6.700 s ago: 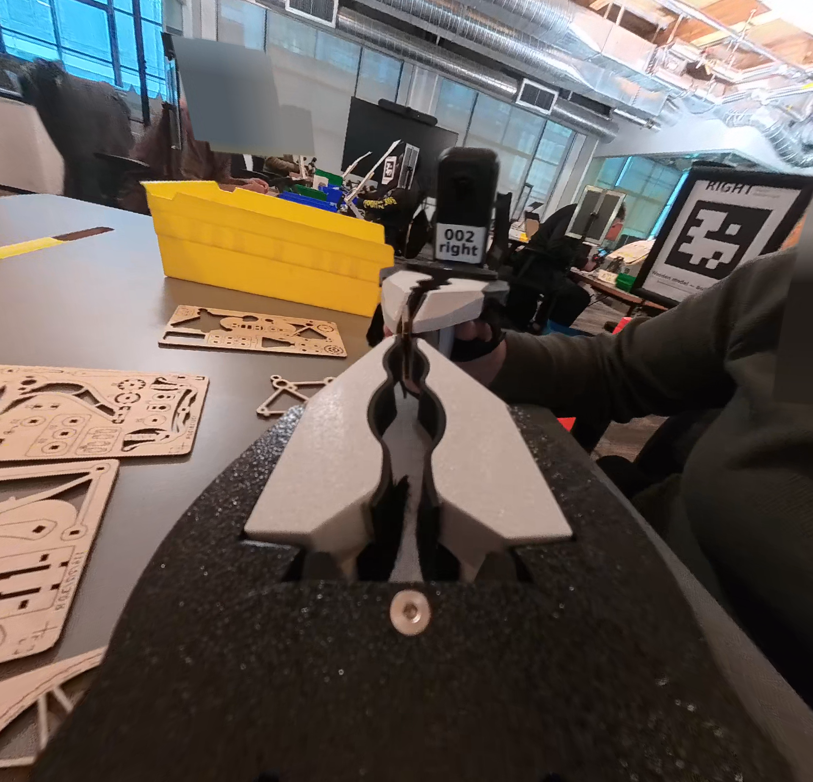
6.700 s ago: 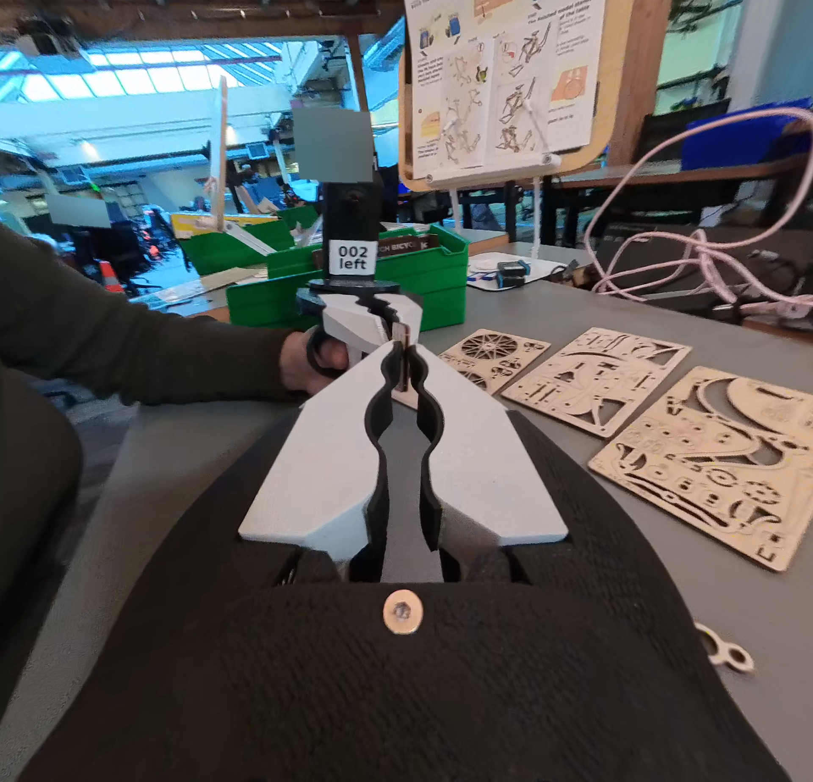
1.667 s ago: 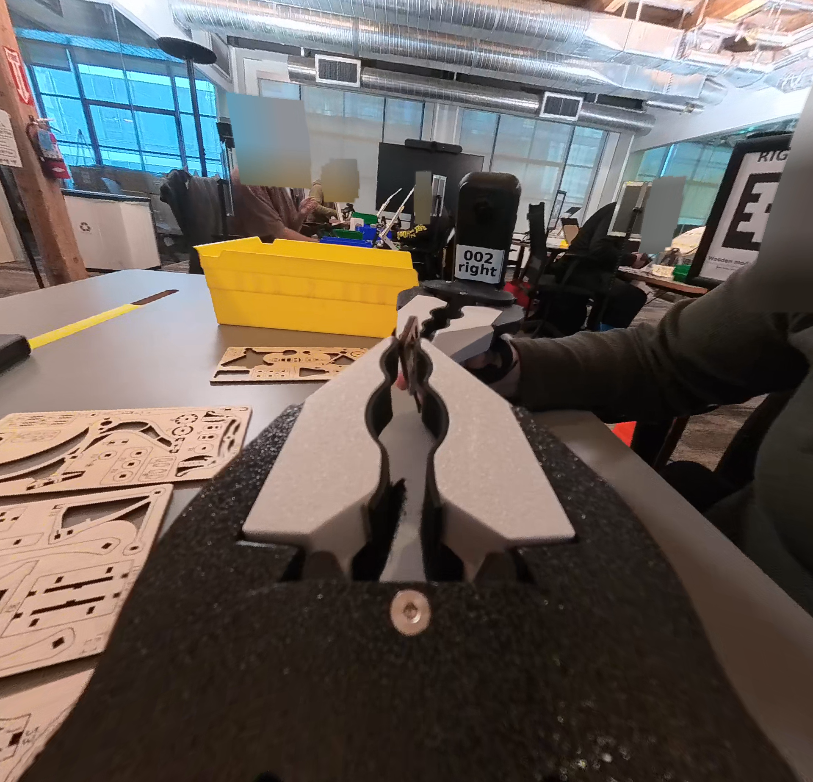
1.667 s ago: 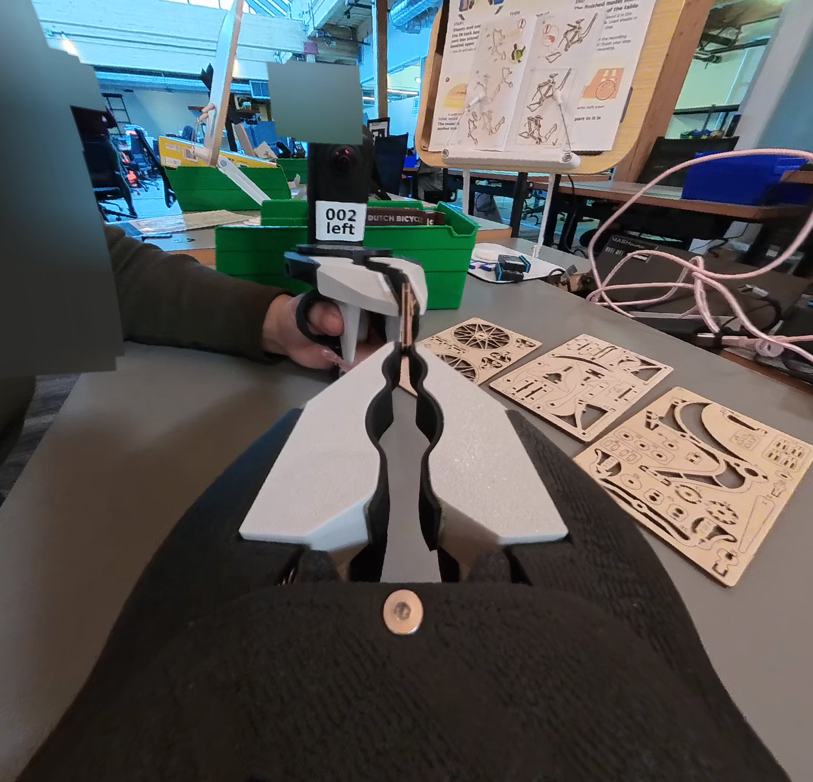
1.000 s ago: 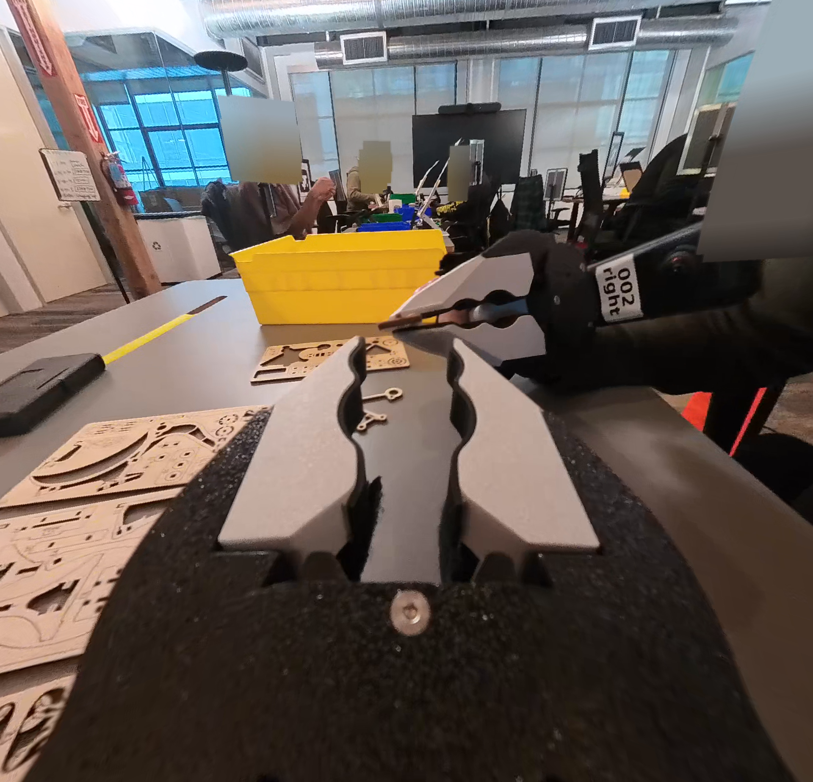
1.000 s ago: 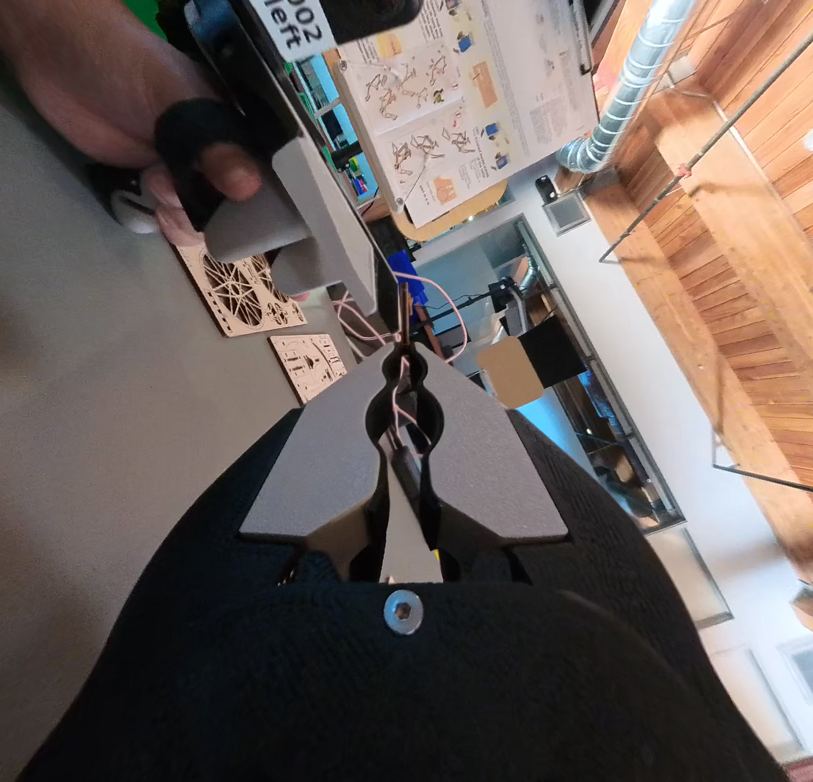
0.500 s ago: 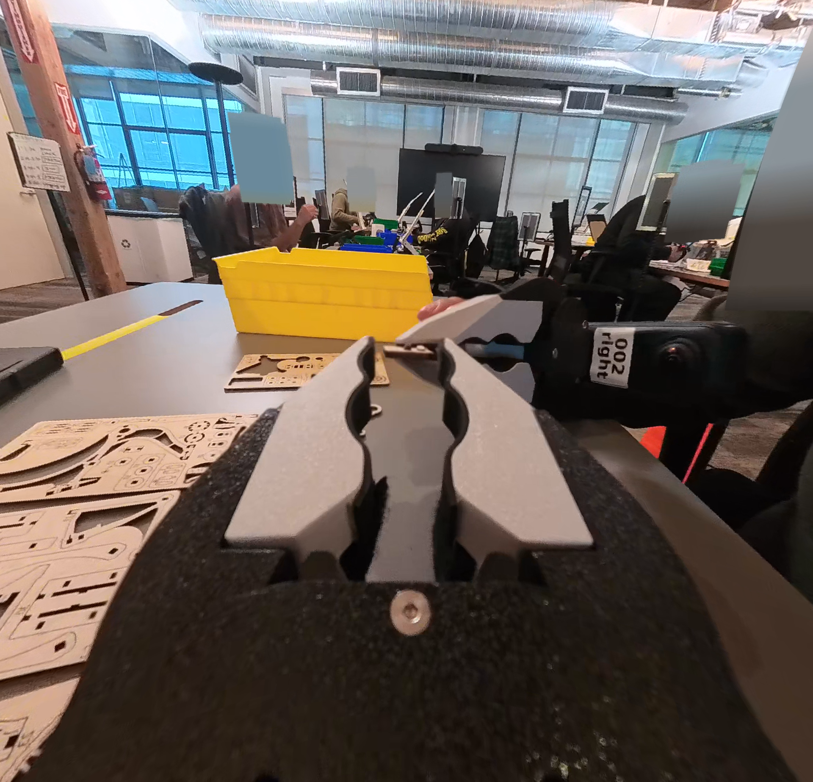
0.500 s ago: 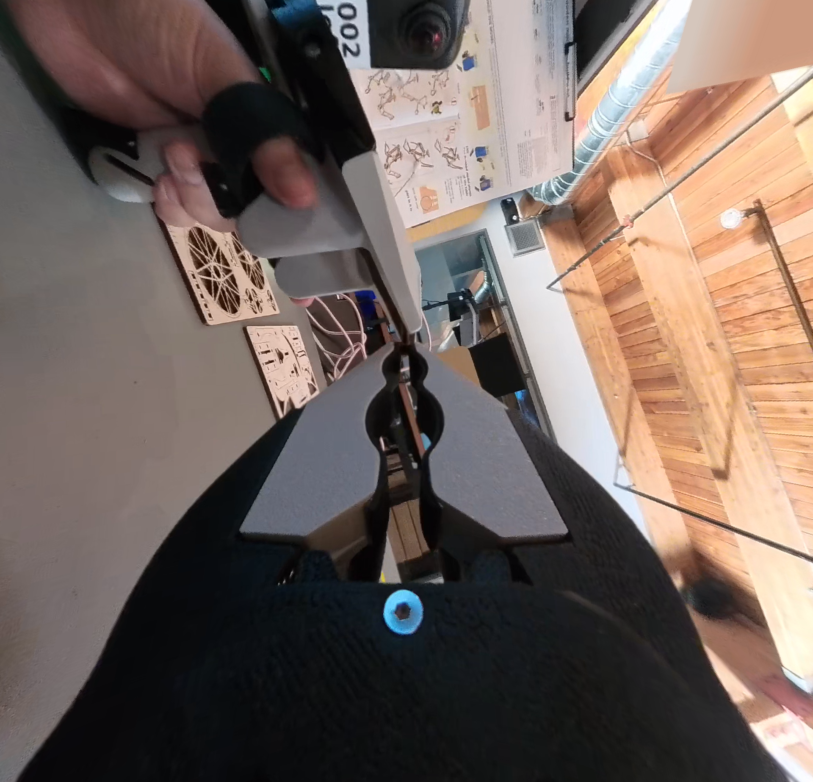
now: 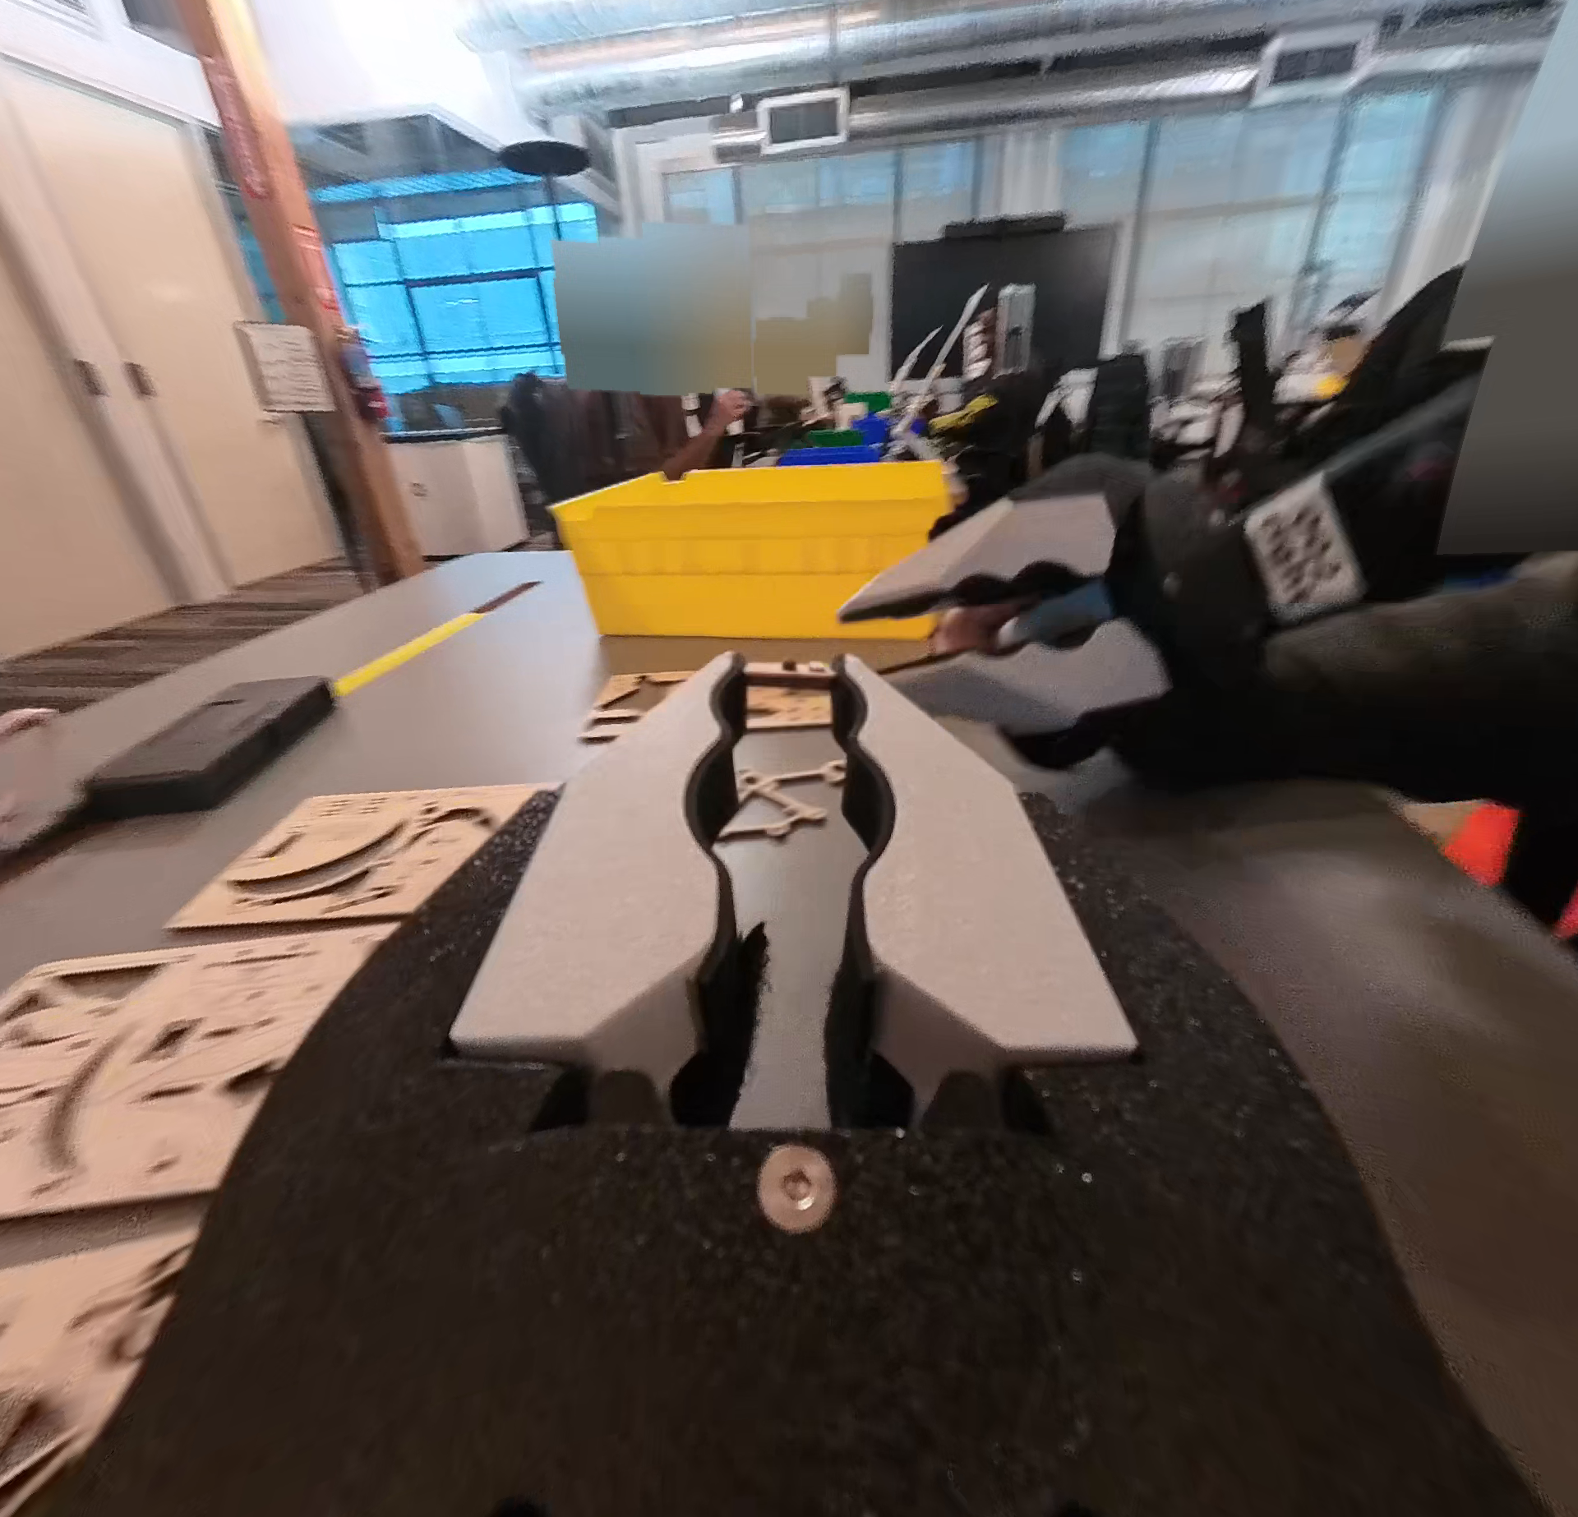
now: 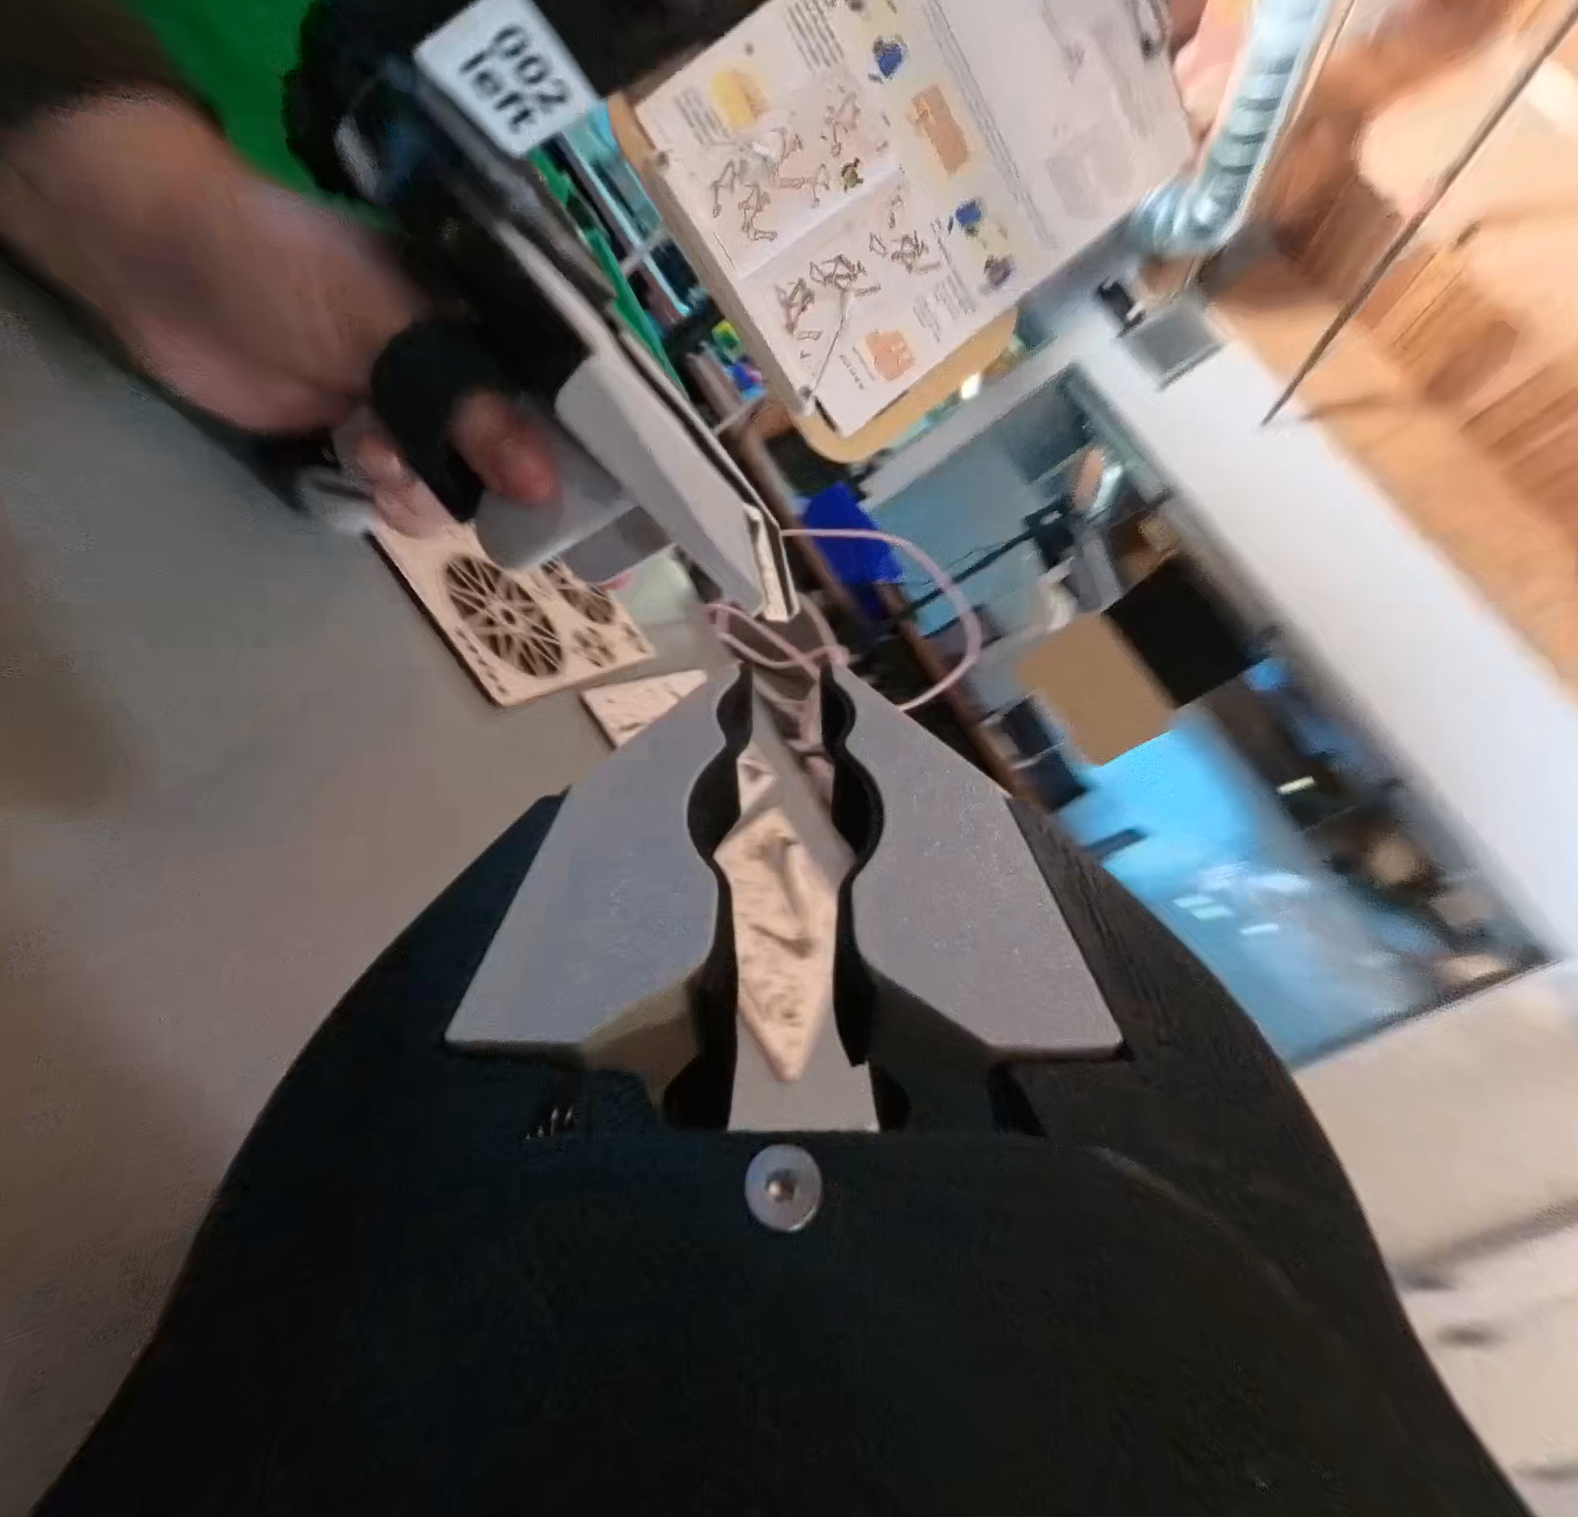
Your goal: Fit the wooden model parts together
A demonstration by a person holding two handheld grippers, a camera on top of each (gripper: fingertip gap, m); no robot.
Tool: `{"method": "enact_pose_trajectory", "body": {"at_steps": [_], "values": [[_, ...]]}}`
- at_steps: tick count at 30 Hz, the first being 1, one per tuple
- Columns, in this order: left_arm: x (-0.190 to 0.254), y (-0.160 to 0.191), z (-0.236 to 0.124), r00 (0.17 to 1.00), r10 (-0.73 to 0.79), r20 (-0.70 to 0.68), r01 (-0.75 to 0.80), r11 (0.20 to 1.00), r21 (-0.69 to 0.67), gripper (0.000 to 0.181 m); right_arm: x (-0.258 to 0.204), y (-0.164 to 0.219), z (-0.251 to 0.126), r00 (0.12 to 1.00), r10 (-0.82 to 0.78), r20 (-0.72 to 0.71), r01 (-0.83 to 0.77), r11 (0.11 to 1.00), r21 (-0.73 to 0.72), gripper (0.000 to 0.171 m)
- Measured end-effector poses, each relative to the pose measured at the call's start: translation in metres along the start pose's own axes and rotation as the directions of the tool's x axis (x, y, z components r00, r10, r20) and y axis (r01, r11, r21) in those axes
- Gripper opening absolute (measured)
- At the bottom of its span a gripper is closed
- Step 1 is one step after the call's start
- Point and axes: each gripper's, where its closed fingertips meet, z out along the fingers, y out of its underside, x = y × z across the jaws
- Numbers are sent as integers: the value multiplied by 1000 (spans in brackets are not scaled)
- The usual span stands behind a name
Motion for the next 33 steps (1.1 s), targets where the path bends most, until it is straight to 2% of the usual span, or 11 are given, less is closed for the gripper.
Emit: {"method": "enact_pose_trajectory", "body": {"at_steps": [2, 4, 8, 9, 11, 14, 16, 19, 22, 27, 33], "values": [[-11, 8, -1, 990, 123, 75, -118, 991, -71, 17, -2, 3, 1, 948, 297, 116, -299, 954, -1, 18], [-13, 21, 1, 955, 282, 90, -264, 948, -176, 18, -8, 1, 3, 817, 528, 232, -537, 843, -30, 20], [-8, 41, 6, 814, 579, 46, -534, 778, -331, 18, -20, 1, 7, 622, 711, 327, -720, 684, -117, 20], [-4, 44, 7, 780, 626, 23, -582, 738, -342, 18, -23, 2, 7, 625, 705, 335, -712, 691, -124, 18], [2, 49, 9, 733, 680, -18, -640, 681, -357, 18, -28, 3, 6, 707, 622, 337, -623, 773, -120, 12], [7, 53, 10, 697, 715, -55, -681, 635, -365, 19, -40, 6, 0, 850, 385, 359, -376, 921, -98, 7], [9, 55, 10, 684, 726, -77, -697, 618, -365, 21, -43, 9, -3, 909, 221, 353, -206, 975, -78, 5], [13, 61, 10, 660, 742, -122, -724, 584, -365, 18, -49, 14, -6, 931, 69, 359, -45, 996, -75, 4], [18, 66, 10, 630, 759, -162, -753, 546, -368, 18, -52, 16, -7, 935, -6, 355, 33, 997, -72, 3], [20, 68, 10, 646, 743, -175, -743, 560, -366, 18, -54, 16, -8, 931, -57, 362, 82, 995, -56, 0], [24, 73, 10, 626, 750, -213, -763, 534, -363, 18, -59, 17, -12, 914, -95, 393, 122, 991, -46, 0]]}}
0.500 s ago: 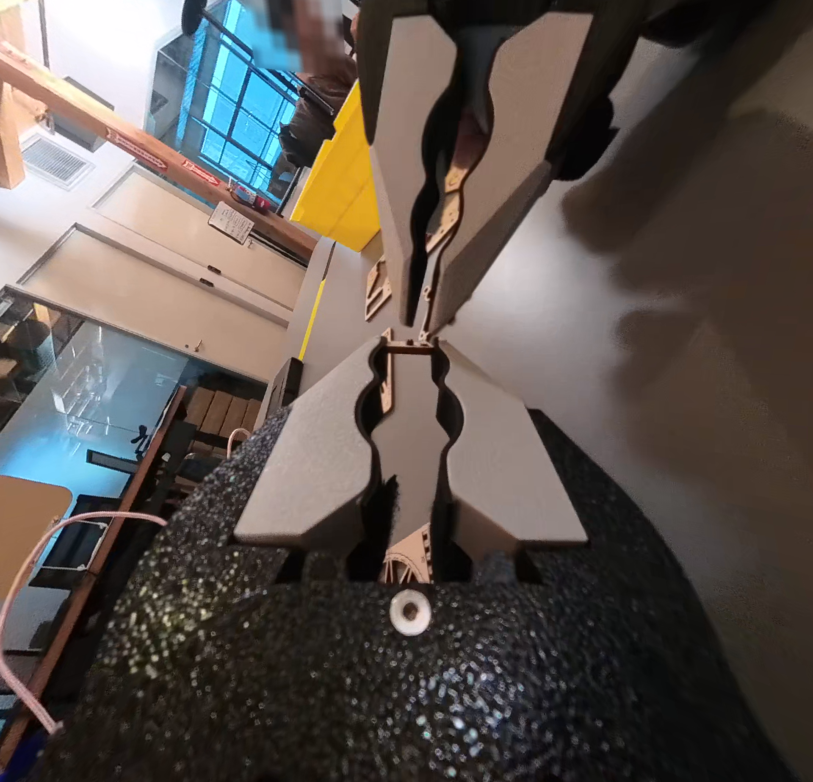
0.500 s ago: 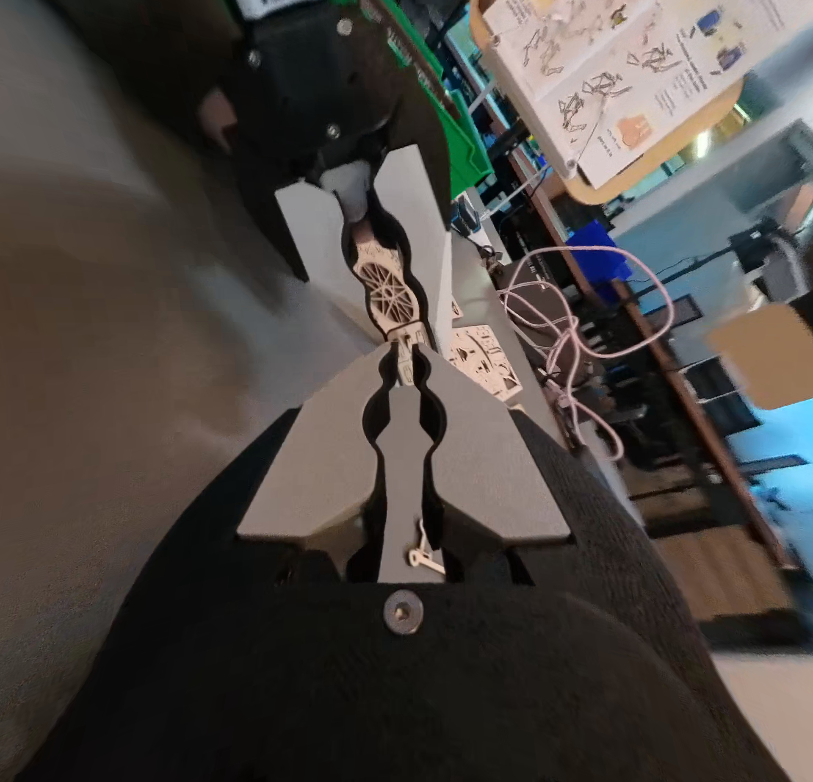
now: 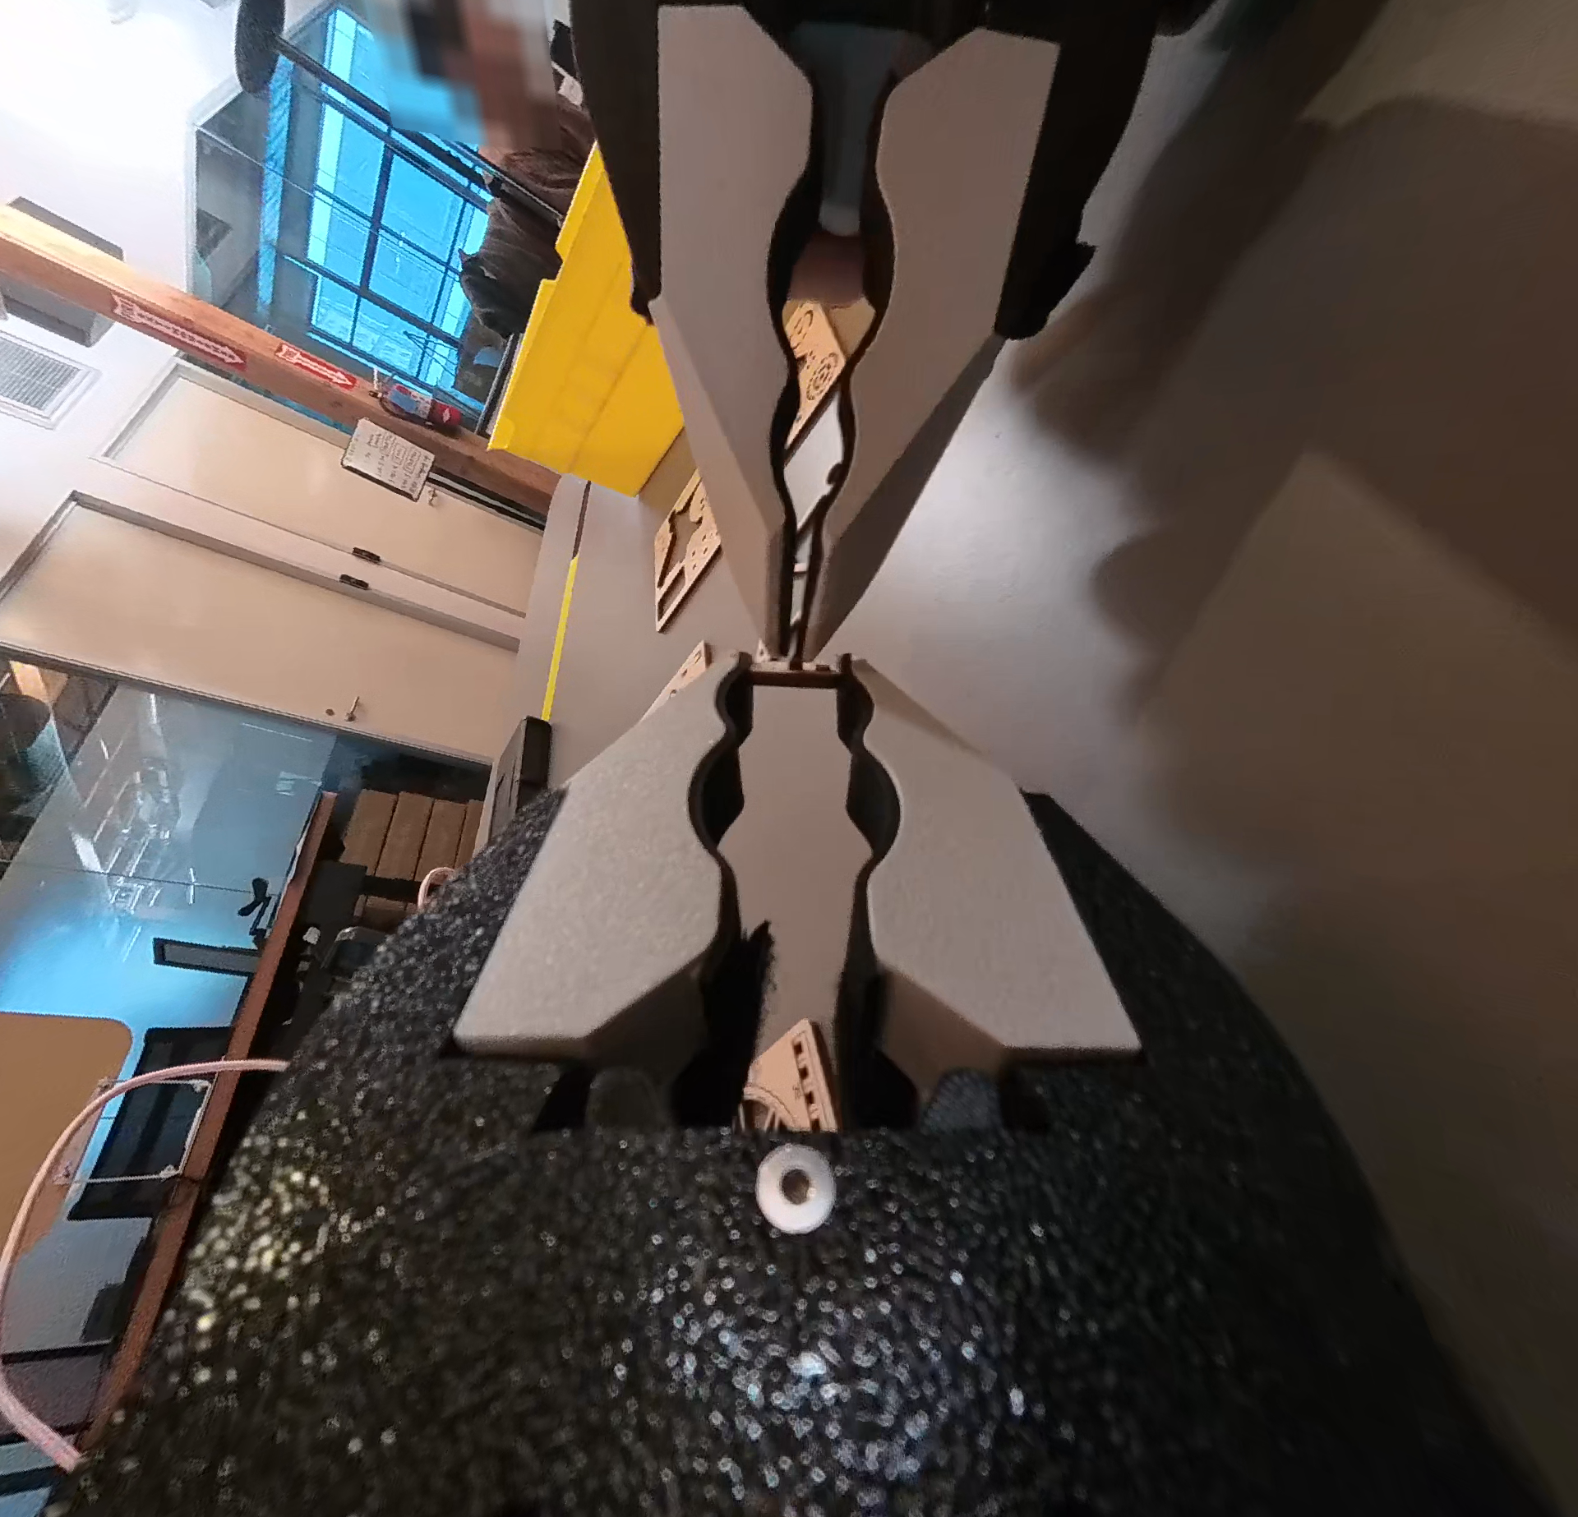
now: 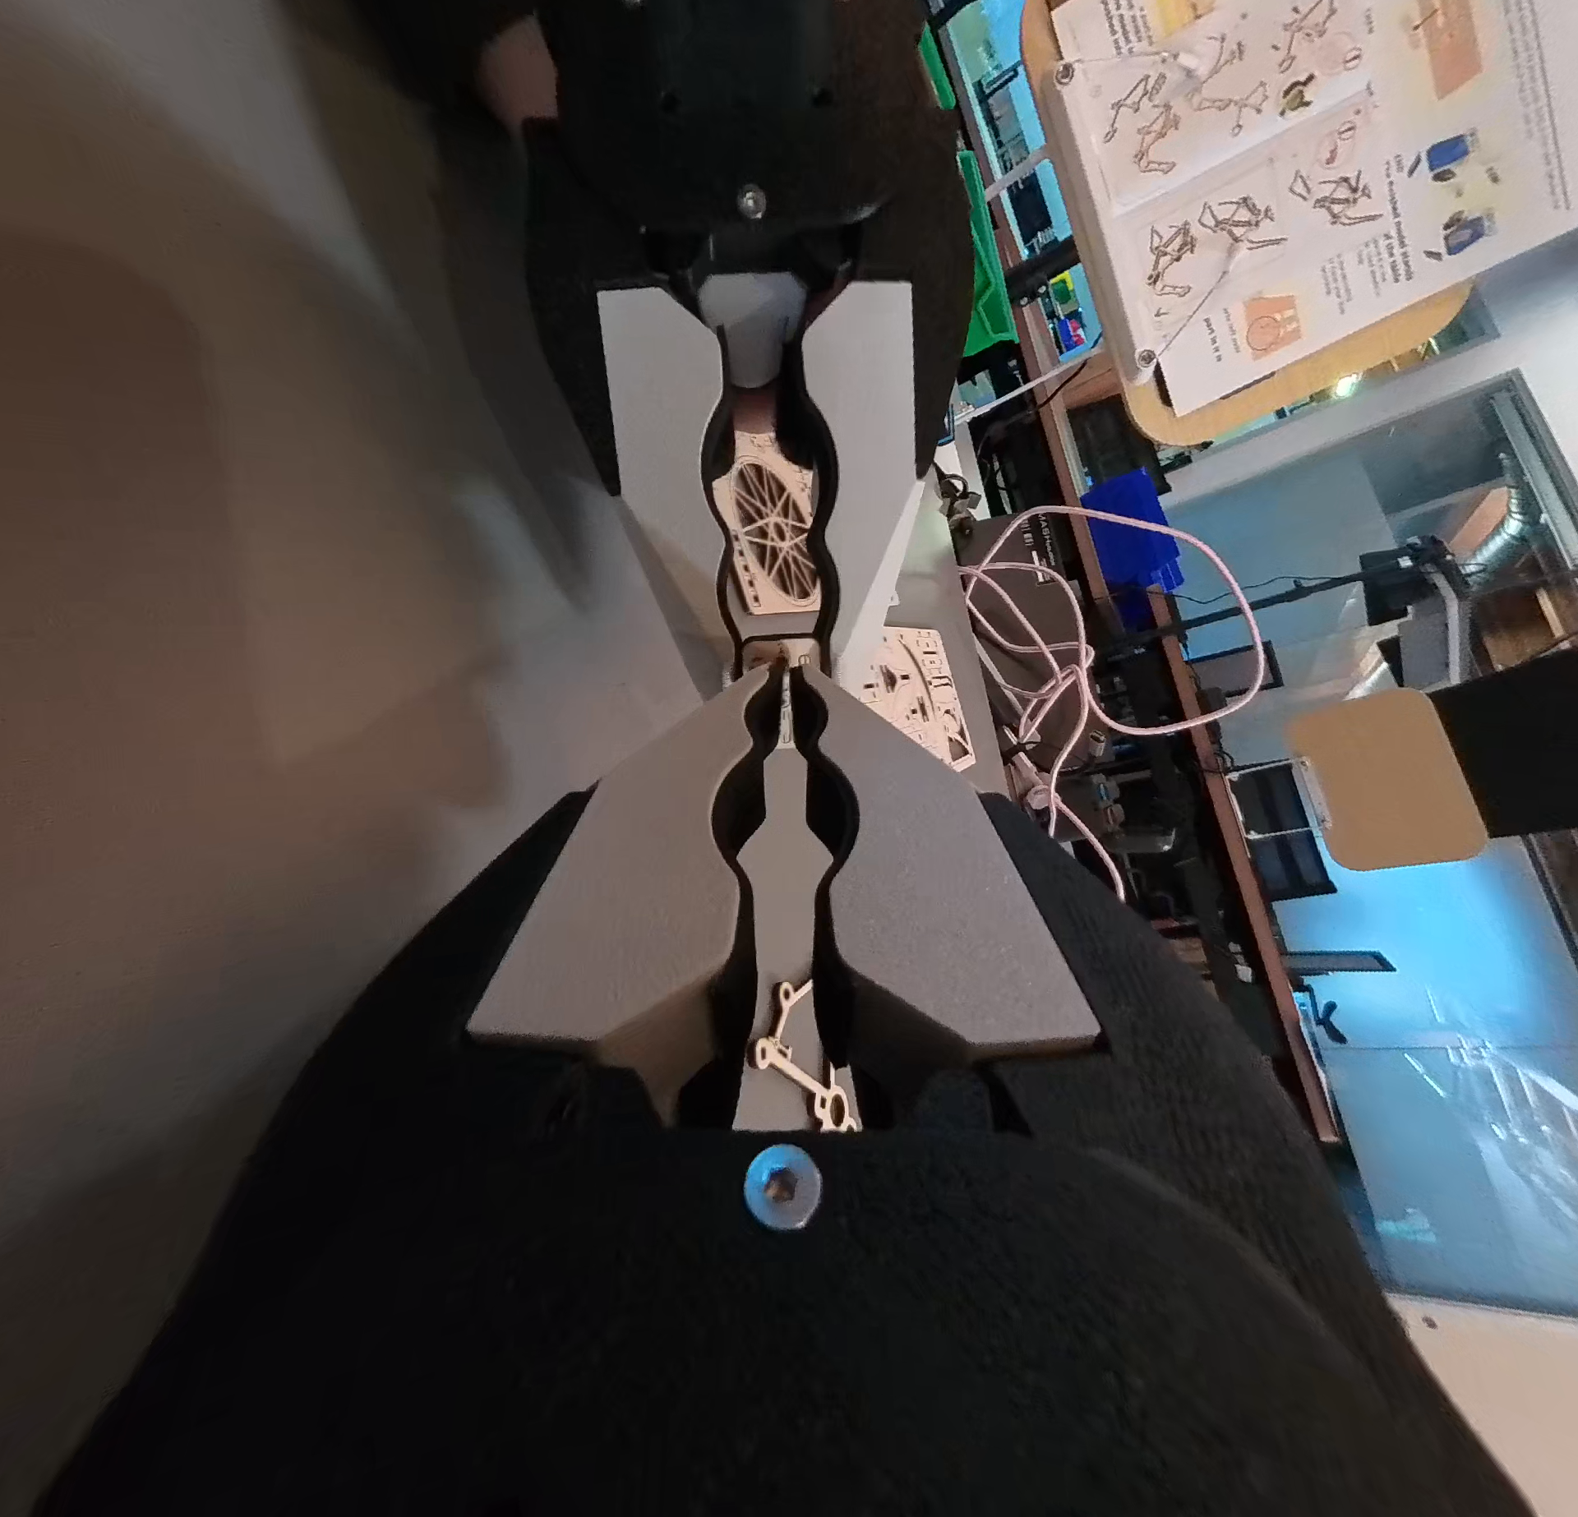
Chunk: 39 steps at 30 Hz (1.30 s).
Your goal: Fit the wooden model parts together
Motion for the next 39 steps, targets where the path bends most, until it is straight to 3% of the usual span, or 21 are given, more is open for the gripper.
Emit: {"method": "enact_pose_trajectory", "body": {"at_steps": [18, 39], "values": [[7, -4, -1, 998, -40, -56, 42, 999, 32, 18, -6, -6, -2, 995, 66, 69, -69, 997, 44, 6], [6, -3, -1, 990, -112, -83, 114, 993, 29, 18, -4, -3, -2, 995, 71, 69, -74, 997, 33, 0]]}}
